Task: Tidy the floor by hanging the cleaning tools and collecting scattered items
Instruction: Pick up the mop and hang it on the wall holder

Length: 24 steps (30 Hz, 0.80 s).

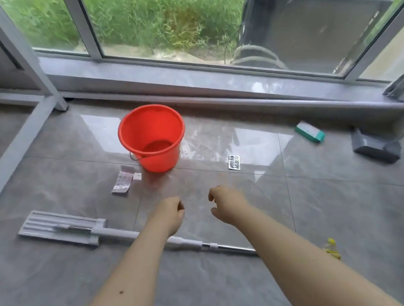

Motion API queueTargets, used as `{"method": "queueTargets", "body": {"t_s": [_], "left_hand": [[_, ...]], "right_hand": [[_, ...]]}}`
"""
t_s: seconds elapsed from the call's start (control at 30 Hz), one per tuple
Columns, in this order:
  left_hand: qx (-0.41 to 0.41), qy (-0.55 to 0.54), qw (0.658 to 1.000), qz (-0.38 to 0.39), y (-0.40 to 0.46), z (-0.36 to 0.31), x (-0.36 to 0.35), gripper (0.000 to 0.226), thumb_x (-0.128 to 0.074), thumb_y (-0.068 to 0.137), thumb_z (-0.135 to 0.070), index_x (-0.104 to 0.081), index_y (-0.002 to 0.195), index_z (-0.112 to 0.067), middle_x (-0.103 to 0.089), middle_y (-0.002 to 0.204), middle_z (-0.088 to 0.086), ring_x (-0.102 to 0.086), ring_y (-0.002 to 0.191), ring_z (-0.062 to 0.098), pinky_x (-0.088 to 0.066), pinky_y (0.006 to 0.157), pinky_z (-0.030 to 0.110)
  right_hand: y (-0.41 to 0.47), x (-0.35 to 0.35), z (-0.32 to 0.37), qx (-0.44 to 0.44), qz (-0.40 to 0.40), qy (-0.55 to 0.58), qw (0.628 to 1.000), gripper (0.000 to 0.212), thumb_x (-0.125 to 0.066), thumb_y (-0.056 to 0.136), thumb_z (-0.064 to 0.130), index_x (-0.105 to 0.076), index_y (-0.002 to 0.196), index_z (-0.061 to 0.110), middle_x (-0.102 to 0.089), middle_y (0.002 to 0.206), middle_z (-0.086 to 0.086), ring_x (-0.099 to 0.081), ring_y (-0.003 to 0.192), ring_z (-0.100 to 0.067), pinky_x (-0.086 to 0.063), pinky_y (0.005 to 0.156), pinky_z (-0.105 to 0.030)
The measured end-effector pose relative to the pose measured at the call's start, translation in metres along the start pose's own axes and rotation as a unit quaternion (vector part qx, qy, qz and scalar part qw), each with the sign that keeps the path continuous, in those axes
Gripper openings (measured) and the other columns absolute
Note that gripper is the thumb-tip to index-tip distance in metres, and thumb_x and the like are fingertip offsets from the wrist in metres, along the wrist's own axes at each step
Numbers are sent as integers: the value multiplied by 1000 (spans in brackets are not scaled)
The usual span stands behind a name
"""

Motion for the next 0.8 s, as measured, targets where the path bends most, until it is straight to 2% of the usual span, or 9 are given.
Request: {"method": "queueTargets", "body": {"t_s": [0.3,0.47,0.6,0.8], "left_hand": [[-12,55,998,11,90,89,-154,19,-55,92,-23,-63,105,-11,-66,115,10,-60,108,28,-48,90,32],[-20,94,995,32,135,132,-245,24,-52,92,-24,-59,113,-14,-63,121,9,-58,113,28,-46,94,33],[-39,142,988,43,165,156,-296,28,-50,93,-24,-55,120,-16,-59,128,7,-54,119,27,-42,96,32],[-81,220,971,38,182,172,-337,43,-52,92,-24,-45,134,-17,-45,139,5,-40,132,25,-38,106,36]], "right_hand": [[77,-186,-74,-38,45,10,998,36,-51,89,13,-52,125,18,-54,131,-5,-52,121,-25,-43,95,-31],[113,-285,-110,-48,63,6,997,40,-56,87,17,-51,127,17,-54,132,-6,-53,121,-26,-44,95,-34],[131,-340,-139,-68,63,-9,996,40,-57,87,16,-52,127,14,-53,131,-8,-53,121,-28,-44,97,-35],[145,-383,-158,-87,43,-23,995,45,-56,90,16,-45,133,13,-46,135,-8,-50,124,-29,-42,99,-37]]}}
Point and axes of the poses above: each hand's wrist, its own y-axis towards the middle knuckle, its own x-axis out of the back of the hand, z = x × y, the point moved 9 cm from there along y, towards the middle knuckle
